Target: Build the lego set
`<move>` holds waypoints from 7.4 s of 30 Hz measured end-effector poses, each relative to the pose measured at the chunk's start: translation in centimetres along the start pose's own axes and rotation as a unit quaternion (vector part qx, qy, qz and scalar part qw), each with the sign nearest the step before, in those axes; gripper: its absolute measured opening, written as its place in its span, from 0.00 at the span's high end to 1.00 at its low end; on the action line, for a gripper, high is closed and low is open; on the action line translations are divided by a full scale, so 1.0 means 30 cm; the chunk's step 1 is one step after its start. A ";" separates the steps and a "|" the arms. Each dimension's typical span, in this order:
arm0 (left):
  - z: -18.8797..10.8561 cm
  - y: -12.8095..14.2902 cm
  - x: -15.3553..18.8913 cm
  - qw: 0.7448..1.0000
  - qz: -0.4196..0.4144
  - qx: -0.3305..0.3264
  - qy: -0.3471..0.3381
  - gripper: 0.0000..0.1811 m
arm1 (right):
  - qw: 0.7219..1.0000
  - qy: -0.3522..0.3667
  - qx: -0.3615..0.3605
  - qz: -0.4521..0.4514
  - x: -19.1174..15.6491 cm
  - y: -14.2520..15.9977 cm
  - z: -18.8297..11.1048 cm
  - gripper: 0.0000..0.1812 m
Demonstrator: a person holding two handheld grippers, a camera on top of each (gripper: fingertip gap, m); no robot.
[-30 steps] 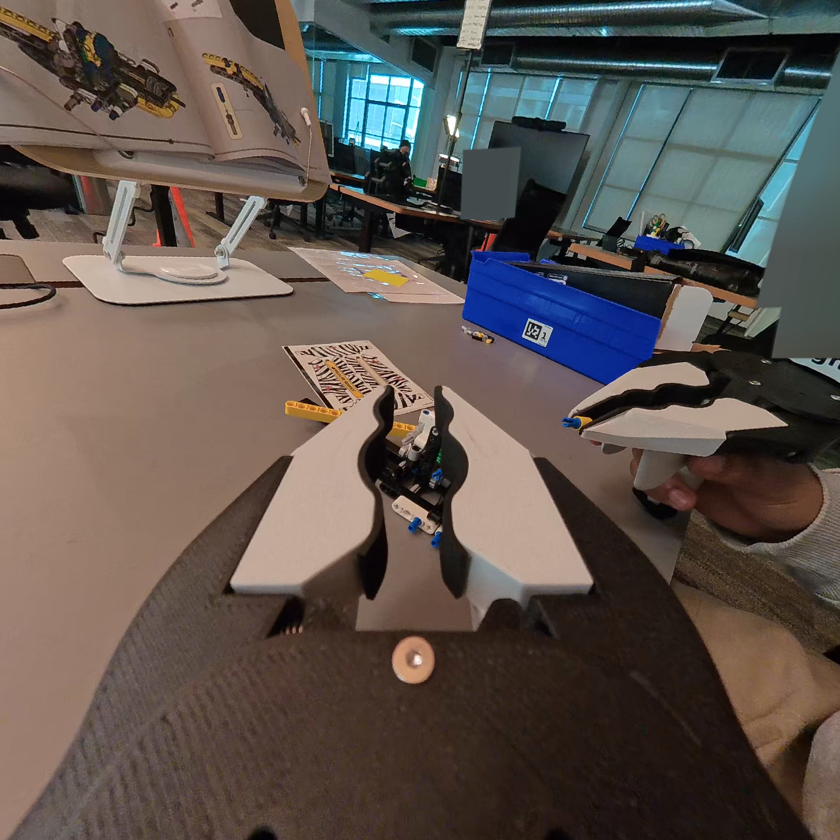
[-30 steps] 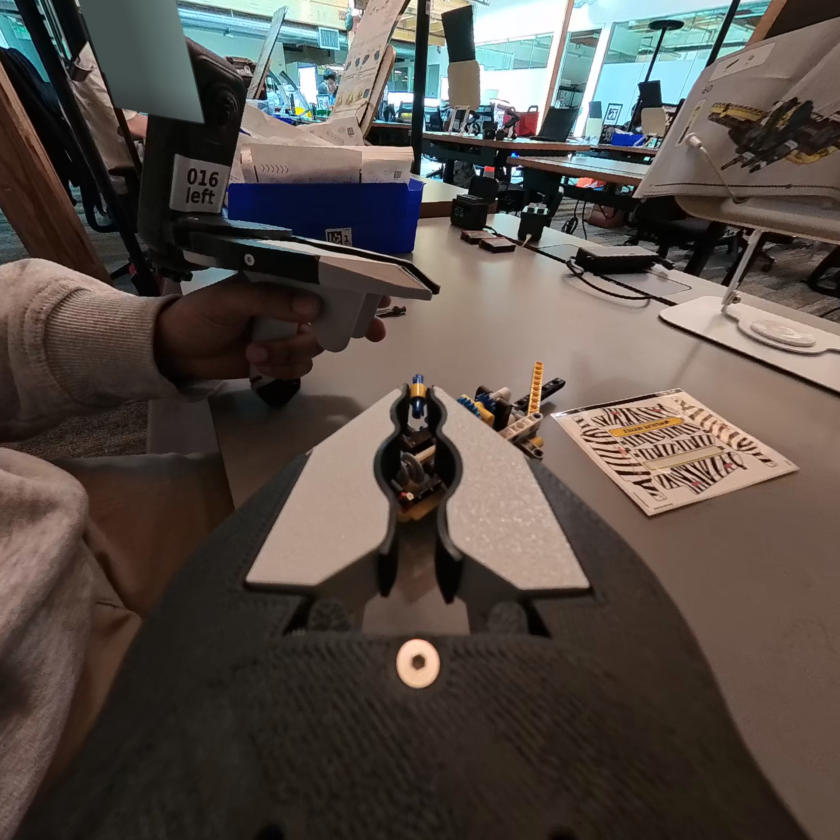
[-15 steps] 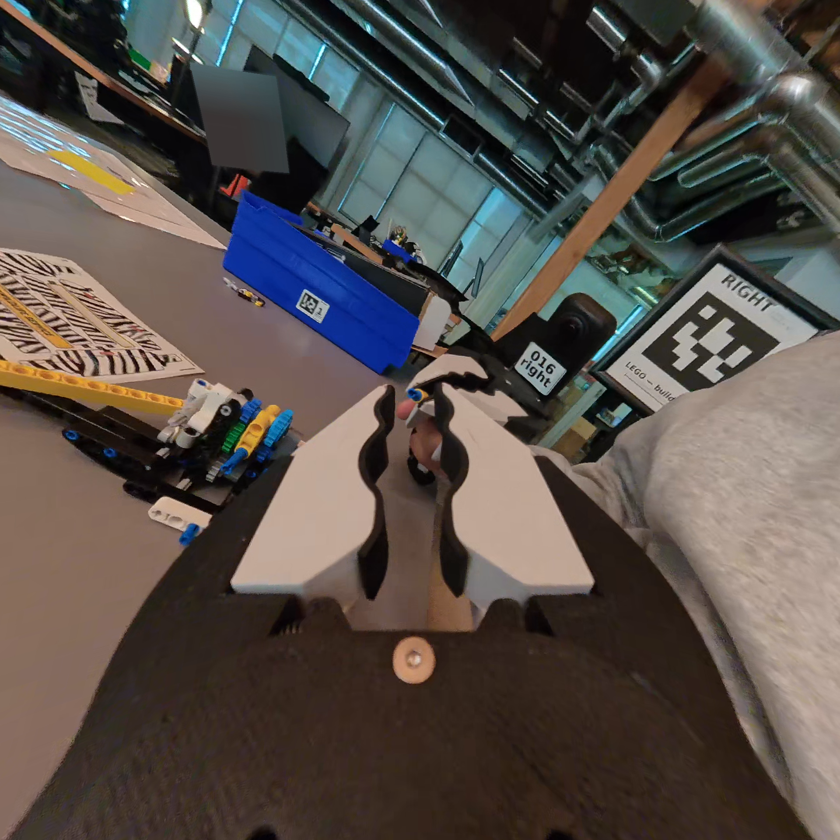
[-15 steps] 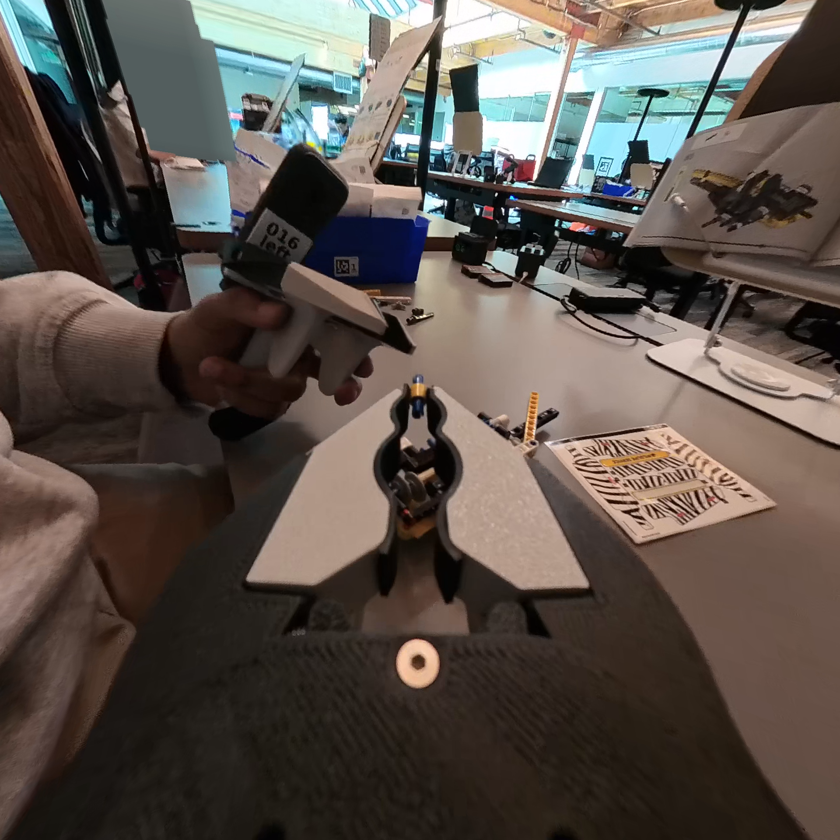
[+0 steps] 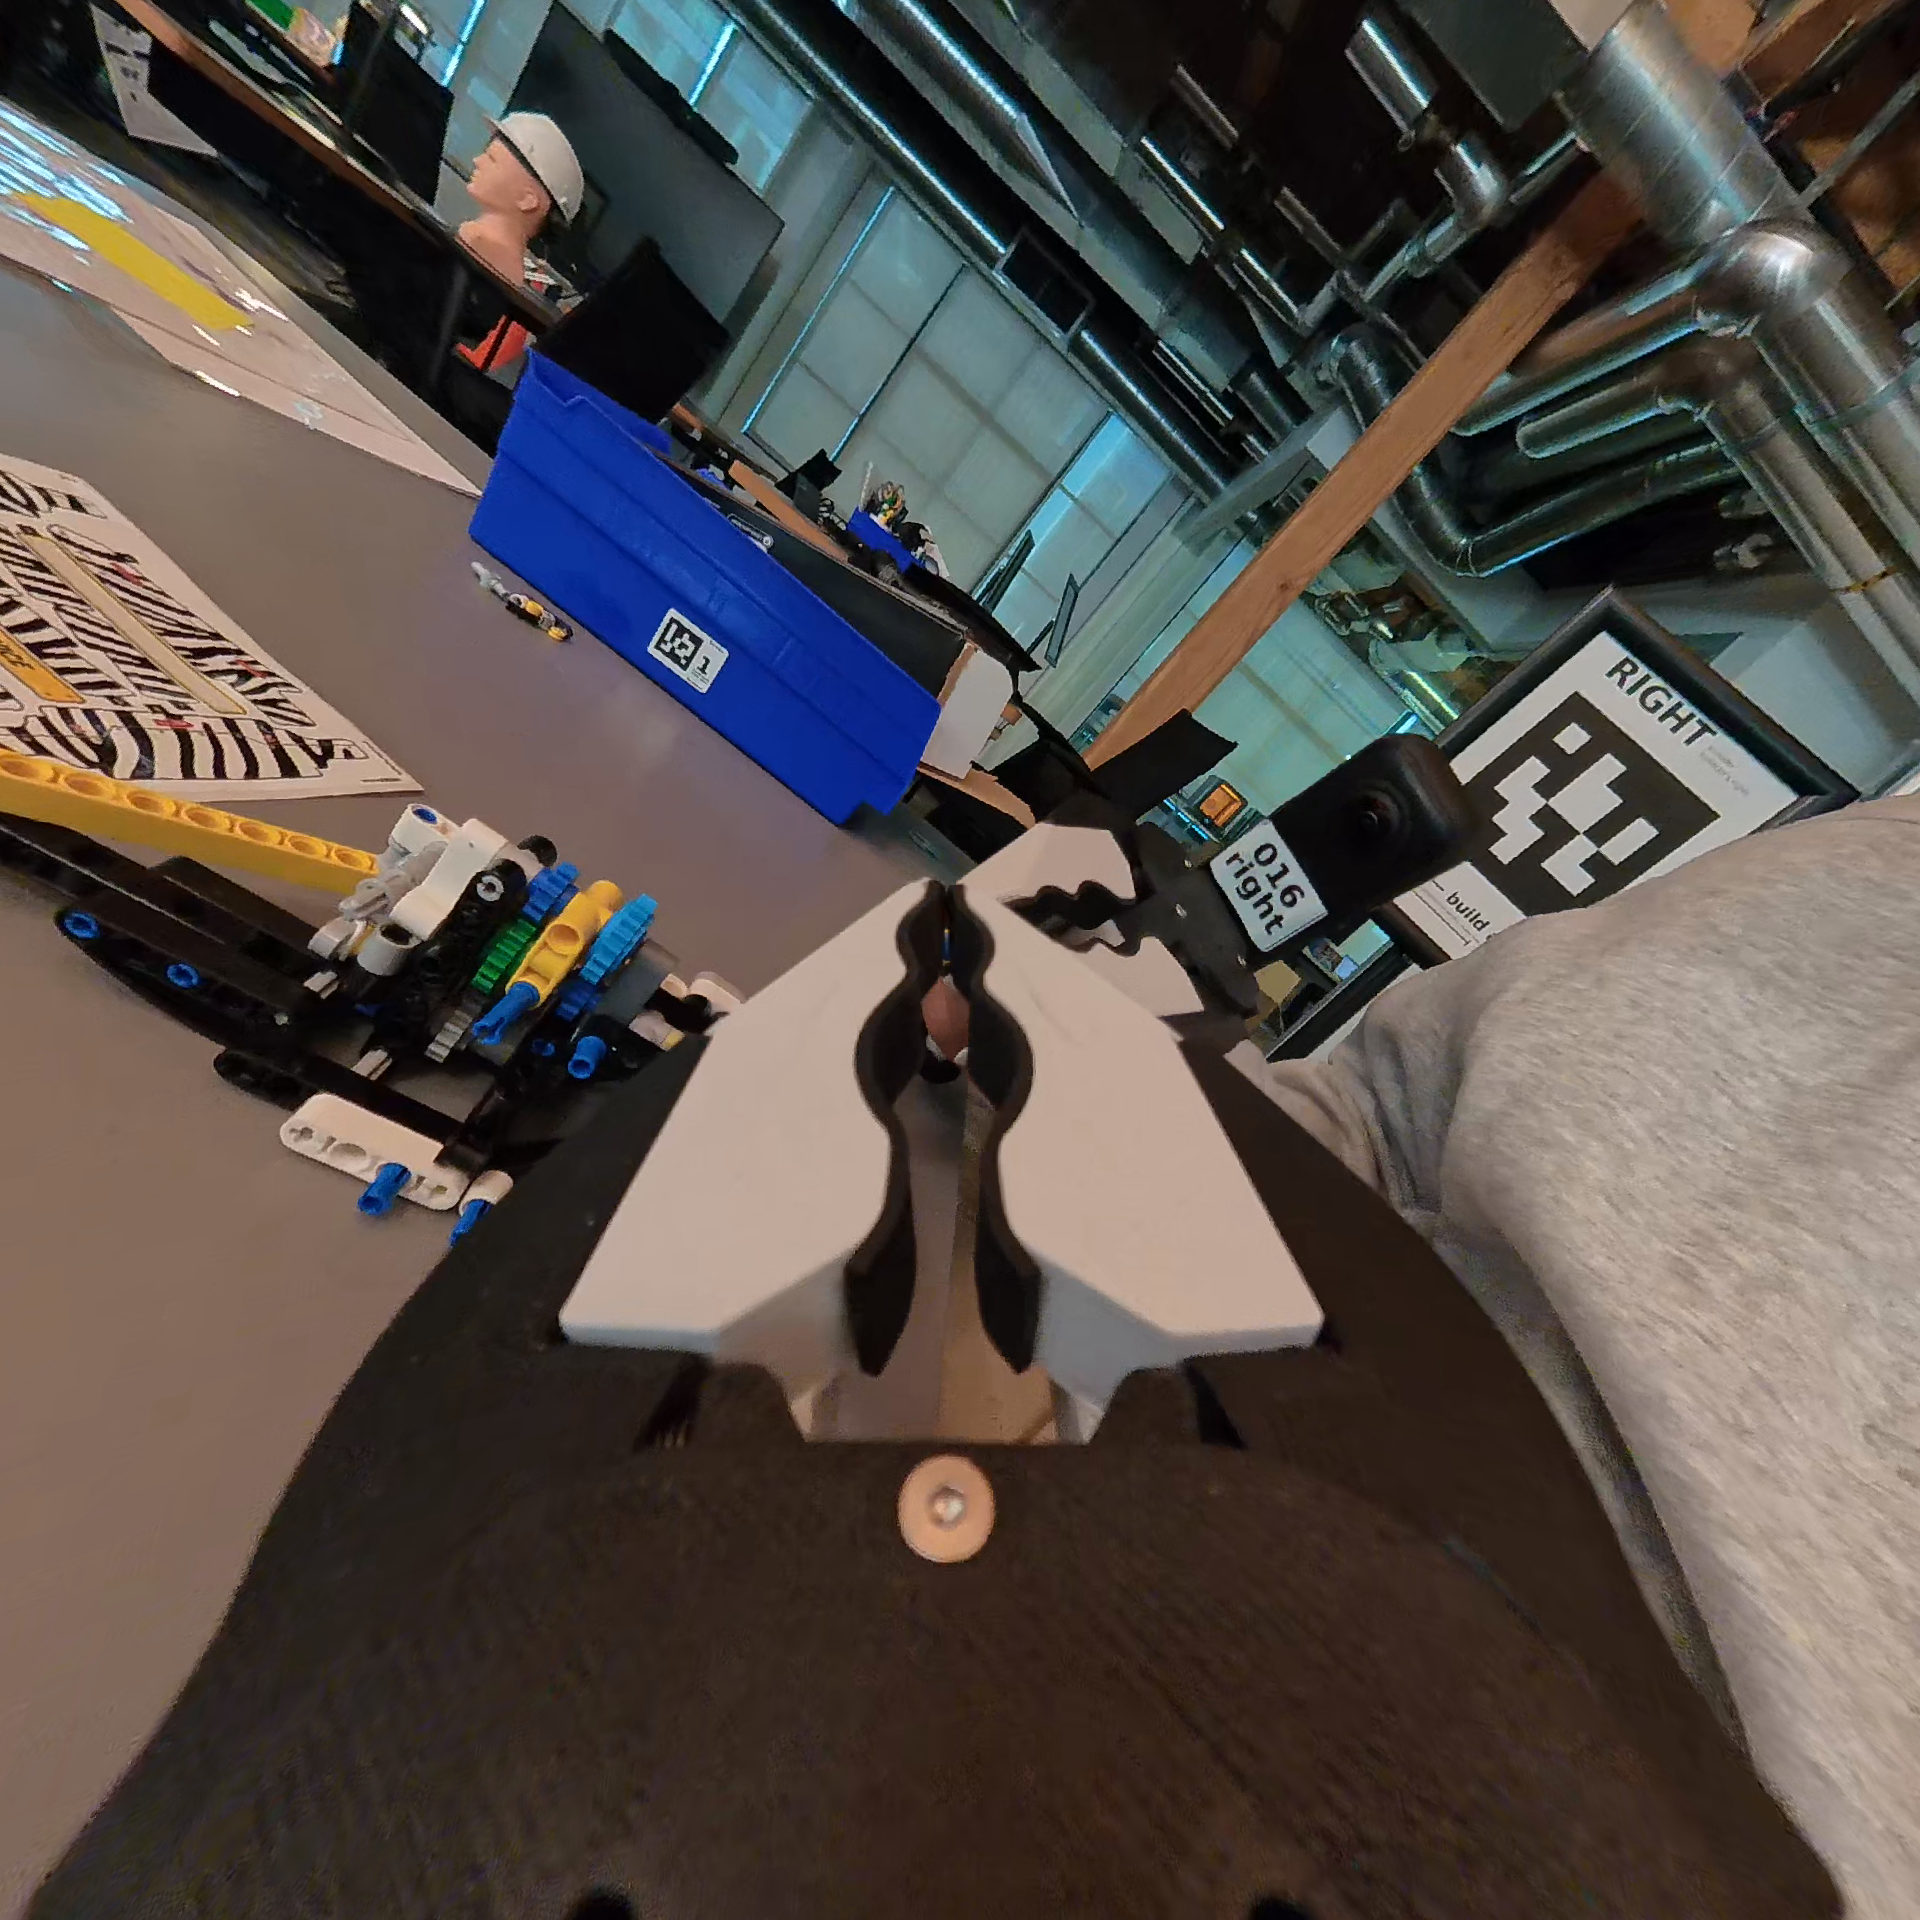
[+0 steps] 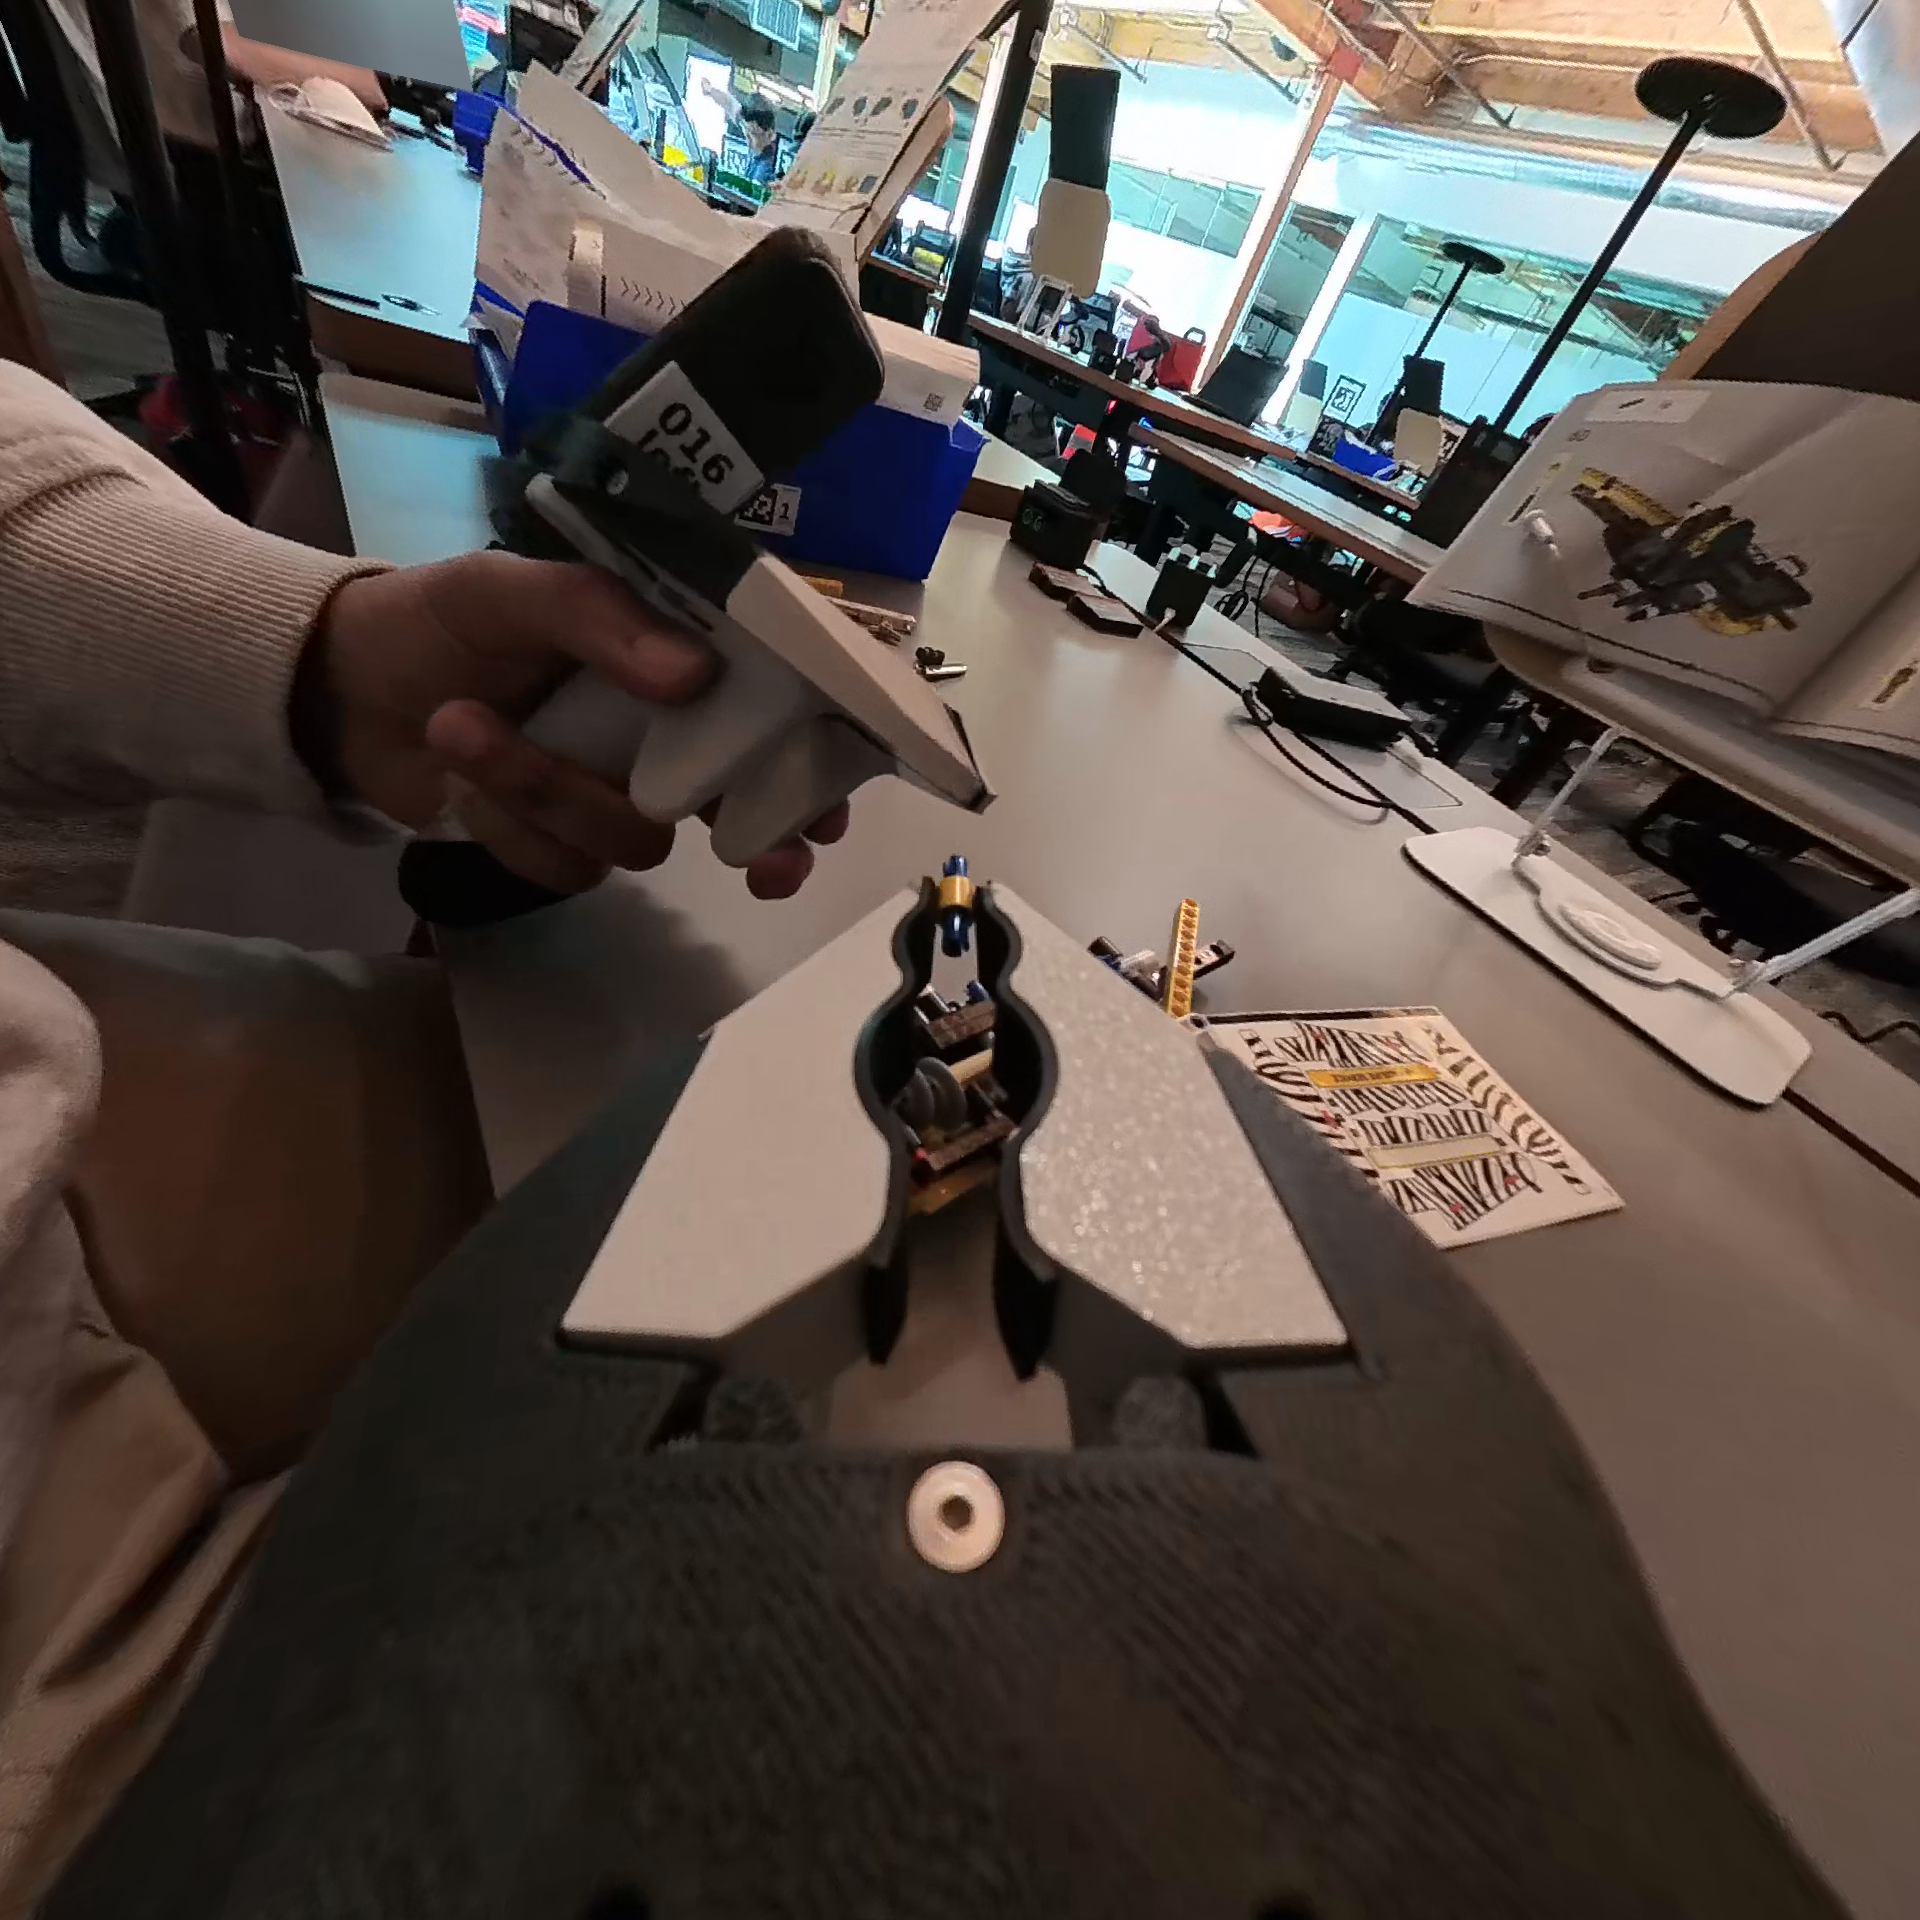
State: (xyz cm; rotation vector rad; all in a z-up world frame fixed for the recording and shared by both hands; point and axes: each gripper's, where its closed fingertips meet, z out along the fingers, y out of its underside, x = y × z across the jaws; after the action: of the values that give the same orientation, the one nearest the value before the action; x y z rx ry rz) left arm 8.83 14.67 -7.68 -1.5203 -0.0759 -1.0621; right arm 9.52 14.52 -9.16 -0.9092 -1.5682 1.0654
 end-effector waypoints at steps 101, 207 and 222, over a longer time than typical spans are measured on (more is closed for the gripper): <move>0.034 -0.001 0.019 0.971 0.213 0.019 -0.111 1.00 | 0.814 -0.132 0.131 0.551 0.056 -0.056 0.029 0.97; 0.020 0.004 -0.027 0.920 0.334 -0.010 -0.202 0.99 | 0.762 -0.186 0.137 0.605 0.087 -0.024 0.031 0.88; 0.030 0.011 -0.019 0.934 0.307 -0.009 -0.182 0.99 | 0.785 -0.180 0.140 0.576 0.098 -0.042 0.016 0.99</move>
State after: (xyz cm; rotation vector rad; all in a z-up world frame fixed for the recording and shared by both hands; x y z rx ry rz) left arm 9.20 15.61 -8.19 -1.5910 0.1470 -0.2793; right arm 8.33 16.71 -7.10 -1.5597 -0.9592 2.3727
